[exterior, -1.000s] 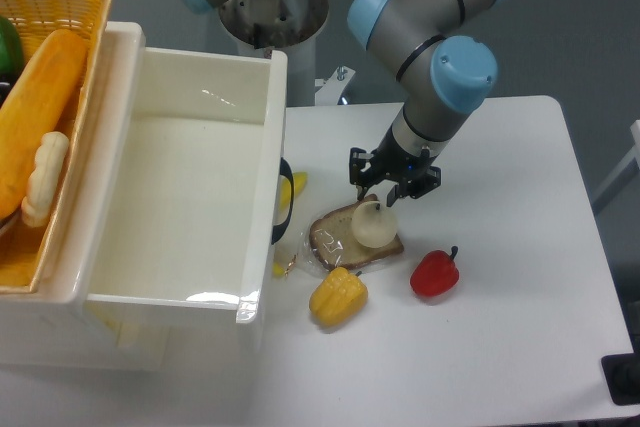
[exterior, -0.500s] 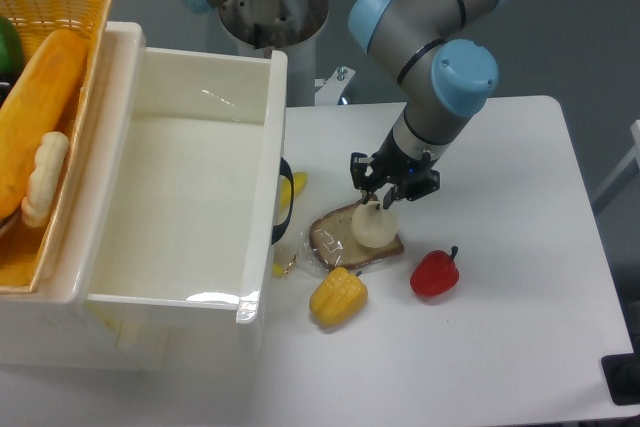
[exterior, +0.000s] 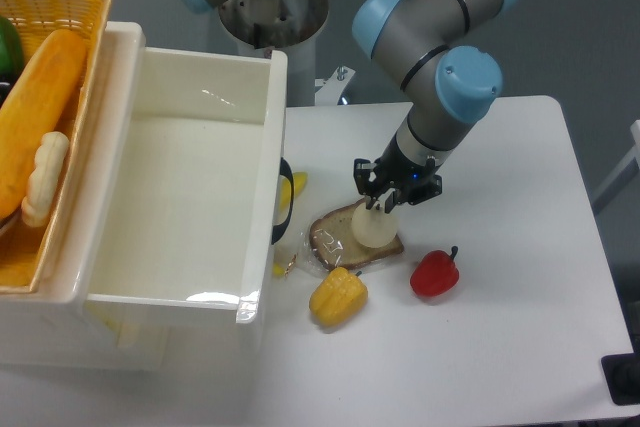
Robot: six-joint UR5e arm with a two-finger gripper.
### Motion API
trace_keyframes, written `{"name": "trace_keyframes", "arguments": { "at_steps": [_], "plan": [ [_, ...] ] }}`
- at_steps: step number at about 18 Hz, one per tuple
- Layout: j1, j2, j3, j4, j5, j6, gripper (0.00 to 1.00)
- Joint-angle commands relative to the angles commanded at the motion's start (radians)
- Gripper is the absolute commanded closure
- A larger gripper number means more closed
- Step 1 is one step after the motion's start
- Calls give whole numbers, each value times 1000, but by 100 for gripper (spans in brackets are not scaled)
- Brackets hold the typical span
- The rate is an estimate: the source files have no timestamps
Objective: Pick up the pear
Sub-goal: 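Lower the gripper around the pear and close on it, then lift the held pear off the bread and raise it upward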
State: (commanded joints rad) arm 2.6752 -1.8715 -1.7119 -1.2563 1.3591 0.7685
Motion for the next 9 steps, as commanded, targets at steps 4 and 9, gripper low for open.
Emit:
{"name": "trace_keyframes", "arguments": {
  "at_steps": [4,9],
  "plan": [
    [0,2,2,0,2,2,100],
    [2,3,35,-2,2,-2,100]
  ]
}}
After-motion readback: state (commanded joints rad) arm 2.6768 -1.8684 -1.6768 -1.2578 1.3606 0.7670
